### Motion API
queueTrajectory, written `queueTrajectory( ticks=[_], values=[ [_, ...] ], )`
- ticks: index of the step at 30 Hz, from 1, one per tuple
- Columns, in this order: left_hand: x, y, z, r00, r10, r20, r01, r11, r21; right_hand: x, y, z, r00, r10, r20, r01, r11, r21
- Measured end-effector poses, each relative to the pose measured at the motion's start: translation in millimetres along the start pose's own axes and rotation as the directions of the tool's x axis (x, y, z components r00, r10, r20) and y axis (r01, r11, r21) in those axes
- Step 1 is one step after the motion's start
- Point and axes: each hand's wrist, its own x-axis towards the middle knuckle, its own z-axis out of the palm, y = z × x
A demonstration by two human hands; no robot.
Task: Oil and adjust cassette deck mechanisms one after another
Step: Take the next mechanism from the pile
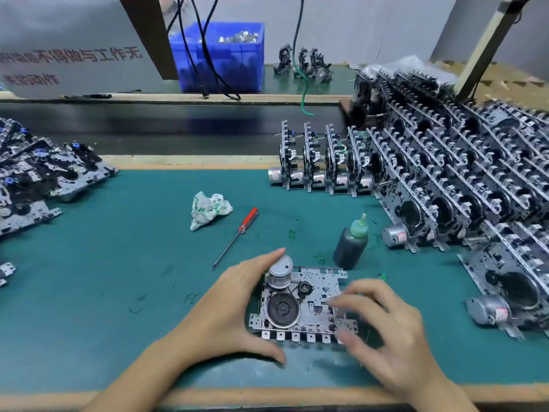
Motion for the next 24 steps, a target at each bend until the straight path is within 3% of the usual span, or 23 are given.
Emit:
queueTrajectory(
  ticks=[5, 12, 24],
  values=[
    [-0.2, 2.0, 1.2, 0.999, -0.033, -0.007, 0.033, 0.999, -0.005, 1.4, 2.3, 3.0, 0.983, 0.175, -0.063, -0.163, 0.973, 0.161],
    [-0.5, 5.3, 1.2, 0.999, -0.052, -0.009, 0.052, 0.998, 0.024, 4.0, 4.7, 6.4, 0.947, 0.314, -0.076, -0.294, 0.935, 0.199],
    [-0.9, 9.0, 1.8, 0.999, -0.030, -0.020, 0.031, 0.999, 0.042, 3.6, 7.1, 9.0, 0.936, 0.349, -0.044, -0.337, 0.926, 0.169]
  ],
)
